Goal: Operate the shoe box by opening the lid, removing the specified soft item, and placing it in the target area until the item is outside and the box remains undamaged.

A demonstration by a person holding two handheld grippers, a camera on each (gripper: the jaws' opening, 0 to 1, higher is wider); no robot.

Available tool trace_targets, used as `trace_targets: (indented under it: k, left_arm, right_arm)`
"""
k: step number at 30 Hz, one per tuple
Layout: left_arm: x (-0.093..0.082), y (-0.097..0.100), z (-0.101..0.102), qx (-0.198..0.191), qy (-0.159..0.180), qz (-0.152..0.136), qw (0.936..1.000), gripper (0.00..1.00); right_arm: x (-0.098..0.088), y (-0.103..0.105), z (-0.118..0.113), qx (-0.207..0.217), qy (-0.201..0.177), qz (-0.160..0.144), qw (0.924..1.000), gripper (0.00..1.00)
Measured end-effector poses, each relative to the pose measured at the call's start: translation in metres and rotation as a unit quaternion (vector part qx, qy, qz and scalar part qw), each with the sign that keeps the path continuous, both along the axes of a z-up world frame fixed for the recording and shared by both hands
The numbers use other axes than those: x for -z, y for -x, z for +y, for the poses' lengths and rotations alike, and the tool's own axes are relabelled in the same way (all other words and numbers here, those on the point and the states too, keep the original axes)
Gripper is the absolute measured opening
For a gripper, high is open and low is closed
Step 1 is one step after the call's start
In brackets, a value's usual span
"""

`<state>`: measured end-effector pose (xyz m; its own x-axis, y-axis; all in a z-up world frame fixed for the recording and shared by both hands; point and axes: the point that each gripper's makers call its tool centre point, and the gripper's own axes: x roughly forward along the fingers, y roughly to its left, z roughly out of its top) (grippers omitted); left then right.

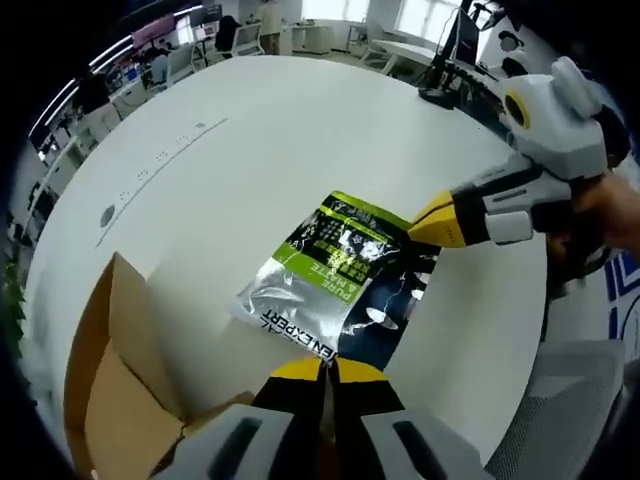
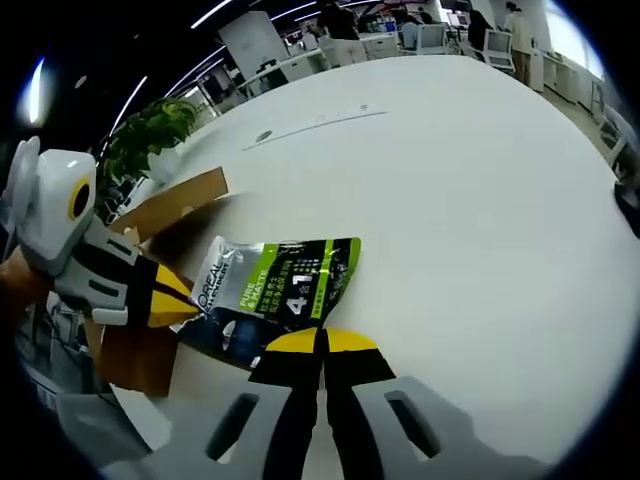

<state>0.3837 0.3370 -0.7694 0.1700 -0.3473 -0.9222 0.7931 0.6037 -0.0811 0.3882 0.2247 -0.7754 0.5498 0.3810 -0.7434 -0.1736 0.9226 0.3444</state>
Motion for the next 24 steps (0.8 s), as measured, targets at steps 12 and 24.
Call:
trace_targets:
  k: [12,24]
  left_arm:
    - [0.006,0.002,0.000,0.021,-0.009,-0.017,0.9996,0.08]
    - [-0.015,0.001,0.001,0.021,0.012,-0.042,0.9988,0.20]
  right_arm:
    - [0.010,0.002,-0.004,0.013,-0.004,0.003,0.9999,0.00]
    - [0.009,0.001,-0.005,0.006,0.004,-0.003,1.0000,0.01]
